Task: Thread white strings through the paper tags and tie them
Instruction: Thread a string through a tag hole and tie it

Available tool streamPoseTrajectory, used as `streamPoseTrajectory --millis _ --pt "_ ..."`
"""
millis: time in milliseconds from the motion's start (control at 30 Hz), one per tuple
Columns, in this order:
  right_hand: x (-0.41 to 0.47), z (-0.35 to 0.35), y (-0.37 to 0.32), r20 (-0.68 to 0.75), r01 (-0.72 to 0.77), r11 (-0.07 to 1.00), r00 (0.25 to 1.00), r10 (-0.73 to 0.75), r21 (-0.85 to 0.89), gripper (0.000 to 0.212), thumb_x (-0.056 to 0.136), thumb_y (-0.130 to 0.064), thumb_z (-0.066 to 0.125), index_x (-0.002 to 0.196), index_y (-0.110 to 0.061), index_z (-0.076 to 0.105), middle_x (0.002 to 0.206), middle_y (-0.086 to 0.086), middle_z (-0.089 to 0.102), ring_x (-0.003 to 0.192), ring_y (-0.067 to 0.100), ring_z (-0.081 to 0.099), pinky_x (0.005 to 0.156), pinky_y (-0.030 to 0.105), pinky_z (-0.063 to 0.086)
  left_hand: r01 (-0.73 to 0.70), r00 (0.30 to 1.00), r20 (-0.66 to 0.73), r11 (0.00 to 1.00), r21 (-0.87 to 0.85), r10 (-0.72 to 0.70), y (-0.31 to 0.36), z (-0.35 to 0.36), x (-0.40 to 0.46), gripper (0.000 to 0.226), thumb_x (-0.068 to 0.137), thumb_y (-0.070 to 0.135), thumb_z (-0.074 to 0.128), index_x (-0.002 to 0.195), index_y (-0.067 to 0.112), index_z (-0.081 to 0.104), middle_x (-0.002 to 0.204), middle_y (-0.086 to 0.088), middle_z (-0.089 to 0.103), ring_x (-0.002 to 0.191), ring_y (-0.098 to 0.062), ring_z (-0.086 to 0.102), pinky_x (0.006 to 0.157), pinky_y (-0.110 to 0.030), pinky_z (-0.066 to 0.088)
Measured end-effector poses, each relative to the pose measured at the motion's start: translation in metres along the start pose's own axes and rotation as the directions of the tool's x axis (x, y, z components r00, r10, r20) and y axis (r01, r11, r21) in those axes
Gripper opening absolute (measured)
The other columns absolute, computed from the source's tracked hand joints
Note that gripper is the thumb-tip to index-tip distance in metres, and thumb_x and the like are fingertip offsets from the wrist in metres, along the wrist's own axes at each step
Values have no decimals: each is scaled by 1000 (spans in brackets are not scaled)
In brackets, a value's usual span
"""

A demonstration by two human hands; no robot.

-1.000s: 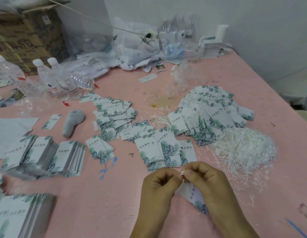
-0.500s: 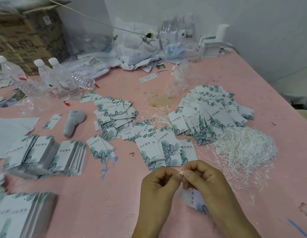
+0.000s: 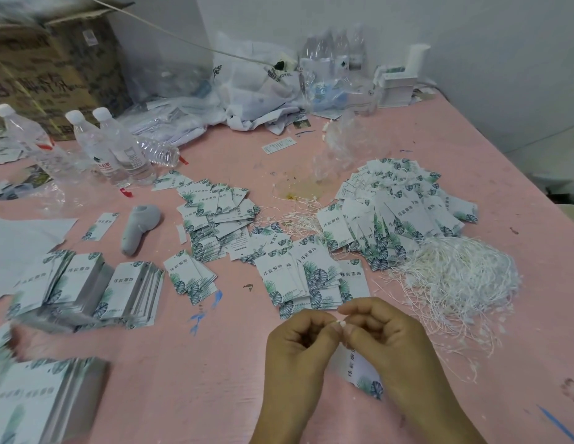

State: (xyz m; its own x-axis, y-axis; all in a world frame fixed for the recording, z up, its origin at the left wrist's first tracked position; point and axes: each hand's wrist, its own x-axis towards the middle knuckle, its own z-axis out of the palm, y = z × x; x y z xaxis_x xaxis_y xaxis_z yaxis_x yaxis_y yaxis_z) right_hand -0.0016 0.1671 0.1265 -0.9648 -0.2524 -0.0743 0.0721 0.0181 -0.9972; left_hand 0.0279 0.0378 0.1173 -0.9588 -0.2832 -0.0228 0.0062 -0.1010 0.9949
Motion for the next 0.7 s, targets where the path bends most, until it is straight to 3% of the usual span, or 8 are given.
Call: streamPoseTrajectory --millis 100,200,300,433,700 --pt "-1 2 -1 -31 16 1000 999 -16 -2 31 84 3 67 86 -27 75 72 5 74 66 10 69 64 13 51 8 1000 4 1000 -2 -8 0 0 0 6 73 18 70 70 16 74 58 2 66 53 -3 52 54 -13 41" --pt "1 0 3 -83 -19 995 996 27 98 26 86 0 66 85 -25 74 69 12 73 62 17 69 61 17 53 -2 1000 -18 1000 20 3 -1 -1 0 15 68 31 72 72 17 75 60 -2 66 55 -6 50 54 -16 41" --pt "1 2 6 -91 -85 970 990 109 230 13 80 -11 71 85 -21 76 72 14 73 64 17 69 63 19 55 -10 999 -33 997 82 13 -4 -2 0 10 72 29 72 74 20 76 67 -12 69 60 -11 53 56 -21 43" --pt "3 2 12 -78 -137 919 981 177 370 32 59 -30 77 85 -13 77 73 10 71 67 13 66 66 19 55 -11 1000 -15 994 113 12 -5 -1 0 7 75 26 72 73 21 75 67 -16 67 58 -13 48 55 -23 40" --pt "2 7 16 -96 -125 925 981 170 359 33 57 -30 77 84 -11 77 72 11 71 66 14 64 66 19 55 -13 1000 15 994 112 12 -1 0 0 12 75 22 68 65 25 73 58 -3 65 55 -8 45 52 -18 37"
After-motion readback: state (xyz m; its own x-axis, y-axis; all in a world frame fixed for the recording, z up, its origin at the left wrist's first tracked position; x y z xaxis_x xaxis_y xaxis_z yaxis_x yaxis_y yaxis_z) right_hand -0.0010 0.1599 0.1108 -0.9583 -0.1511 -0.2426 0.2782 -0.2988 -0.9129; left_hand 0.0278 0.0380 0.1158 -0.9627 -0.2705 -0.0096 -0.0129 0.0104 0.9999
